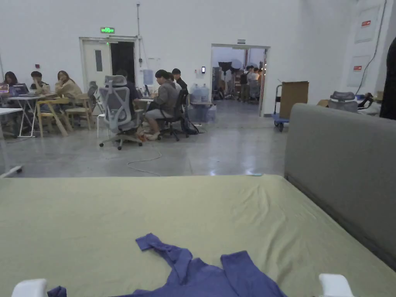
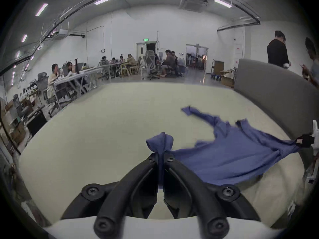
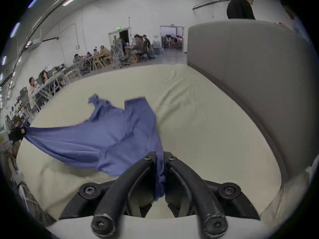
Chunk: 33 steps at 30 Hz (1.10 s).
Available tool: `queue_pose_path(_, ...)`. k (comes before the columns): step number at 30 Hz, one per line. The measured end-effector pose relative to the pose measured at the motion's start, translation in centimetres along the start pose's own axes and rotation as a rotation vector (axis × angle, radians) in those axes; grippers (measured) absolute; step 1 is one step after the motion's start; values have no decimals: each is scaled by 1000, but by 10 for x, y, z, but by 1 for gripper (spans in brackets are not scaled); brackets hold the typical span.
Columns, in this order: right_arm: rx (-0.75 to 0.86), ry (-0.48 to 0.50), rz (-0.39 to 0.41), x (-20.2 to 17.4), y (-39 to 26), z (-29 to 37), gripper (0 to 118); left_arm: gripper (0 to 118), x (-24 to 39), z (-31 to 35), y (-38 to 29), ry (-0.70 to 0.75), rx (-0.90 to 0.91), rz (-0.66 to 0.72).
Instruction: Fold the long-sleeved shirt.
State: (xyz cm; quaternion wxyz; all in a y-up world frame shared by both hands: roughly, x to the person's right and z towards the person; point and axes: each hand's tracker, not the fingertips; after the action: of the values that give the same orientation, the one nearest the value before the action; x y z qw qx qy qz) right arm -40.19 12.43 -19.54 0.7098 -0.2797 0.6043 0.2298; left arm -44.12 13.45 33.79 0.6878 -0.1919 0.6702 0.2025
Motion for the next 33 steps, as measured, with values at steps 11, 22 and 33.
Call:
queue_pose_path(11, -293, -34, 46, 2, -130, -9, 5, 1, -25, -14, -126, 50, -281, 28)
queue_pose_path(22, -30, -46, 29, -8, -65, 66, 63, 66, -29, 34, -61, 61, -179, 137)
queue_pose_path(33, -103, 26, 89, -34, -62, 37, 0, 113, -31, 3, -94, 142, -263, 132)
